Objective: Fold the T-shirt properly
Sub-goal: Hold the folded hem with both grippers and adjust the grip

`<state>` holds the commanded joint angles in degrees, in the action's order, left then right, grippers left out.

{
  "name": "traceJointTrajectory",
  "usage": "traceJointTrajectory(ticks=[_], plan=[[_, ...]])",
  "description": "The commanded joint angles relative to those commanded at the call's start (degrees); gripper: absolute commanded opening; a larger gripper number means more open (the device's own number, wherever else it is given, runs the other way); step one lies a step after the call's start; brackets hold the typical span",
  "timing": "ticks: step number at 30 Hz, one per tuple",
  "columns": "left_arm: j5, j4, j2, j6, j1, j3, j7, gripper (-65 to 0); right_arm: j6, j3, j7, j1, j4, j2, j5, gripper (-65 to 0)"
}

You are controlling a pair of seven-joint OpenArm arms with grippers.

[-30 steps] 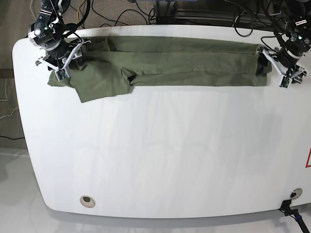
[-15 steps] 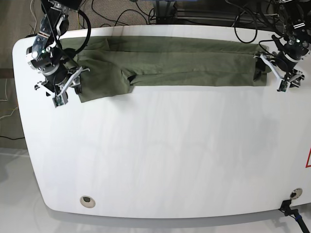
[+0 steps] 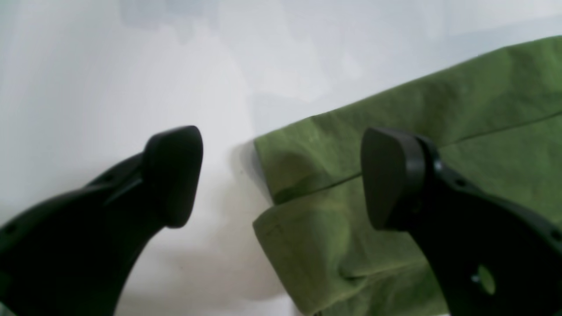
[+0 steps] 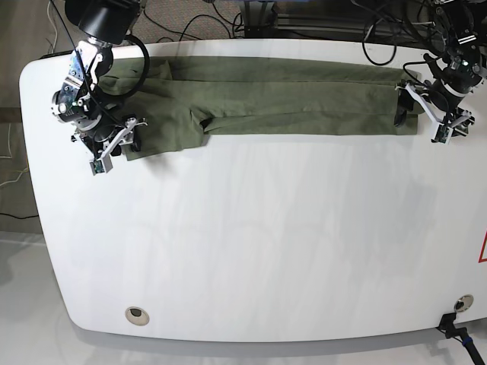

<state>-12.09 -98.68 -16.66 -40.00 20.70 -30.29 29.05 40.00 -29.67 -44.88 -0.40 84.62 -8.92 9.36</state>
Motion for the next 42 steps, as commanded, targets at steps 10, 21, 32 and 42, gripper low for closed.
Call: traceJointTrajectory(ticks=[10,21,32,42], plan=[[0.0,0.0,0.0,0.0,0.0,0.1,0.0,-12.9,0.00,0.1,0.0,-0.1,0.2,0.0,0.0,-65.0],[0.0,0.0,0.0,0.0,0.0,0.2,0.0,-12.9,0.00,0.1,-3.6,0.0,6.5,1.8,0.0,-65.0],[0.0,0.0,0.0,0.0,0.0,0.2,0.0,-12.9,0.00,0.1,-21.8,-5.1,28.7,7.2,0.1,-65.0],[0.1,0.0,0.0,0.0,0.0,0.2,0.0,-12.9,0.00,0.1,-23.5,-14.0,29.8,7.3,0.1,-65.0]])
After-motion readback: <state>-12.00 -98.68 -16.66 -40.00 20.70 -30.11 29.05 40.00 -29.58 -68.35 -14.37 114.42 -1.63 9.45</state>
